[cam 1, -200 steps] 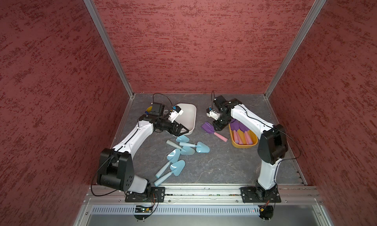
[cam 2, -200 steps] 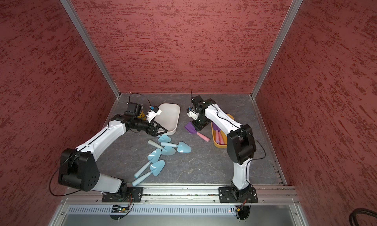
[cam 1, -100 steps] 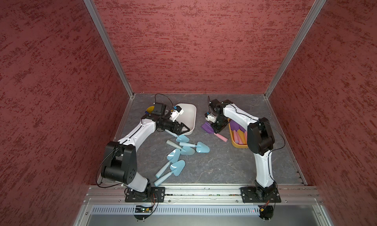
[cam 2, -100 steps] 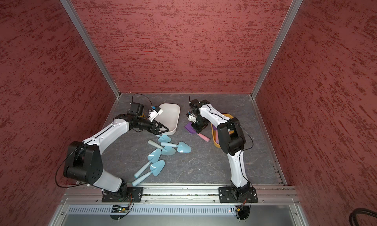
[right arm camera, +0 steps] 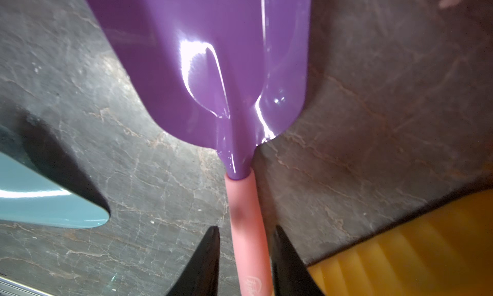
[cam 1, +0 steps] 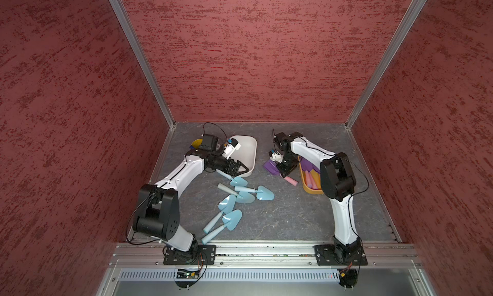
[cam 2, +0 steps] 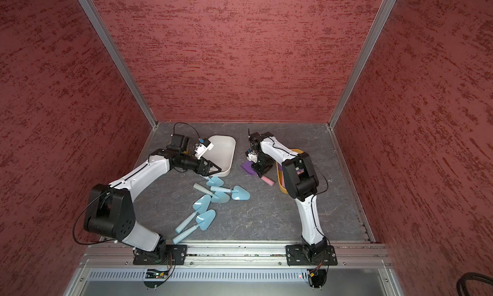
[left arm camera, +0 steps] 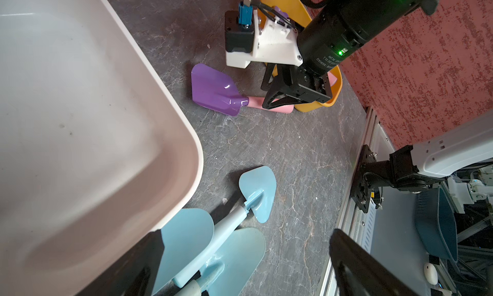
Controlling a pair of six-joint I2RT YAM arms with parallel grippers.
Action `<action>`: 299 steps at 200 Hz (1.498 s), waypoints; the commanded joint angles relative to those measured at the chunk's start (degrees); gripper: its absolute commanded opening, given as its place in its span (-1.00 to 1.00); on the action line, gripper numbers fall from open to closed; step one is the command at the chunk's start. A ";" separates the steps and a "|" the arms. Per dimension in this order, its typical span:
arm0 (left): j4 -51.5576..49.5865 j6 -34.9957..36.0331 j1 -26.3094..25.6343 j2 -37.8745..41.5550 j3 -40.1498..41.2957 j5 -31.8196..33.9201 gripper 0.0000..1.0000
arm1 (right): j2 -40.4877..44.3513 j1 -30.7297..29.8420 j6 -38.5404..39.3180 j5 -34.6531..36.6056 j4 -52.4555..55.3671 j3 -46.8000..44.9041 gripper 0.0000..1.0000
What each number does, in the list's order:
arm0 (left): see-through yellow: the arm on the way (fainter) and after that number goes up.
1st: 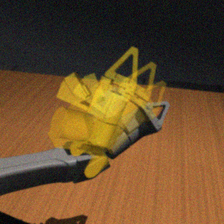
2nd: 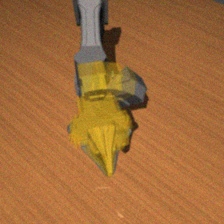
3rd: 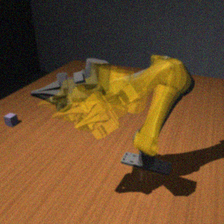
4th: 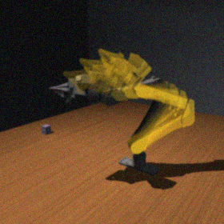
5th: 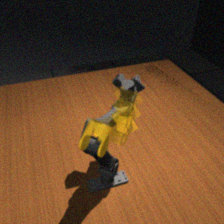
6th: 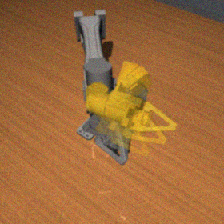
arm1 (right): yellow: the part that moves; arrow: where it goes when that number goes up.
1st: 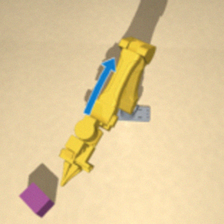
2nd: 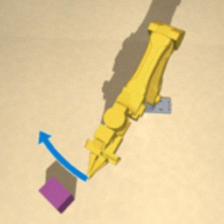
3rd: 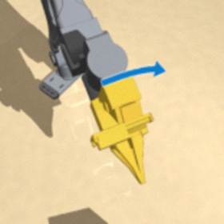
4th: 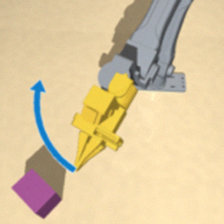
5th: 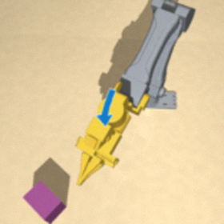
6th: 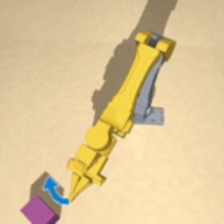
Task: Sort the small shovels by color and place them into the storage box
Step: Pick up the shovel from the center of the board.
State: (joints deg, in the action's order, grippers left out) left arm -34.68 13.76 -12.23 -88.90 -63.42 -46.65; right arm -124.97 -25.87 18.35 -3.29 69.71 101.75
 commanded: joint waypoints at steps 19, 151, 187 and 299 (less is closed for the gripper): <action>0.09 0.13 -0.25 -0.56 -1.21 -1.20 0.99 | -1.99 0.27 -1.14 -1.89 -0.10 0.63 -0.30; -0.56 0.13 -0.91 0.57 -1.36 -0.39 0.99 | -0.68 0.29 -2.32 -2.28 -7.78 -7.49 -0.84; -0.57 0.13 -1.11 0.66 -1.53 -0.41 0.99 | 4.70 0.34 -3.01 -2.58 -10.22 -9.84 -1.00; -1.62 0.13 -2.26 0.90 -4.32 0.68 0.99 | 17.99 0.64 -5.51 -3.98 -8.62 -9.58 -1.00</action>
State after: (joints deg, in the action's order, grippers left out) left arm -35.53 13.74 -14.15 -88.88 -65.56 -46.24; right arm -108.64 -25.74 14.02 -5.87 60.82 91.29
